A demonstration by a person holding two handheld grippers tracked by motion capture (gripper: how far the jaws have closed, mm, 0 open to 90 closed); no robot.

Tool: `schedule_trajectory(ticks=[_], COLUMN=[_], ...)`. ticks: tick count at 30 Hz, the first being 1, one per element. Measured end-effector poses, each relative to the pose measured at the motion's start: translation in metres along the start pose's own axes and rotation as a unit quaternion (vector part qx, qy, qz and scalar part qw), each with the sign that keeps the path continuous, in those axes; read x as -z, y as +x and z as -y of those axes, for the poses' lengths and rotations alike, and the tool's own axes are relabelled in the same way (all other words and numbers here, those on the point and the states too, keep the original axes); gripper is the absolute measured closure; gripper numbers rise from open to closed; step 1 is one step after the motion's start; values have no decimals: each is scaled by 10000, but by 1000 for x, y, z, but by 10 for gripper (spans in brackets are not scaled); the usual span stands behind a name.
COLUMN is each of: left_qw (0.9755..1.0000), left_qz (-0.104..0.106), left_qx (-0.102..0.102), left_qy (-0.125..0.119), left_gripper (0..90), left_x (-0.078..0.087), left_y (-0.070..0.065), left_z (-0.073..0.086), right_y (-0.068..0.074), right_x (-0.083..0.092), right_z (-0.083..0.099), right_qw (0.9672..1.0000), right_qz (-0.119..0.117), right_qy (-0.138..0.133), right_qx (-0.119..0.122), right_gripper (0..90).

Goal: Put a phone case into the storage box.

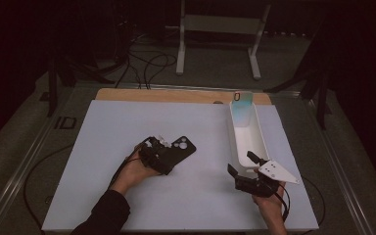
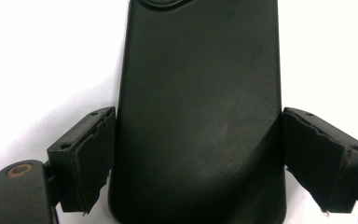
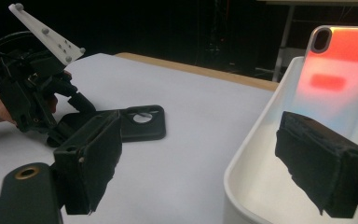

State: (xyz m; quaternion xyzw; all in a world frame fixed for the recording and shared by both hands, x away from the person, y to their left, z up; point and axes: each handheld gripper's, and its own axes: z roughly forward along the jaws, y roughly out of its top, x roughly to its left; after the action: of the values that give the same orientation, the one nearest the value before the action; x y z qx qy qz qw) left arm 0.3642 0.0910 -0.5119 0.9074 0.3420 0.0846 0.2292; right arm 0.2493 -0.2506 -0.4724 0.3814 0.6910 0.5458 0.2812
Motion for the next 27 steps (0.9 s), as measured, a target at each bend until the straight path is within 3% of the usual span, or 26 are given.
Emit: schedule_trajectory(ticks=[10,16,17,21,27], left_qw=[9999,9989,9978,9956,9924], left_qz=[-7,1,48,61,-167], left_qx=[70,177,234,237,128], left_qy=[-141,-426,-615,-902,-1209], left_gripper=[162,161,161,160,157], left_x=[2,9,14,24,42], left_y=[-1,-5,-6,-12,-19], left_z=[3,5,7,9,14], right_y=[1,1,2,4,0], right_x=[-1,-1,-1,-3,-10], right_z=[0,-1,-1,-7,-19], right_qw=[10000,10000,10000,9998,9982], right_qz=[-32,-44,-53,-175,-445], right_qy=[16,35,45,126,217], right_qx=[3,-14,-24,-38,-334], right_gripper=[147,147,147,142,140])
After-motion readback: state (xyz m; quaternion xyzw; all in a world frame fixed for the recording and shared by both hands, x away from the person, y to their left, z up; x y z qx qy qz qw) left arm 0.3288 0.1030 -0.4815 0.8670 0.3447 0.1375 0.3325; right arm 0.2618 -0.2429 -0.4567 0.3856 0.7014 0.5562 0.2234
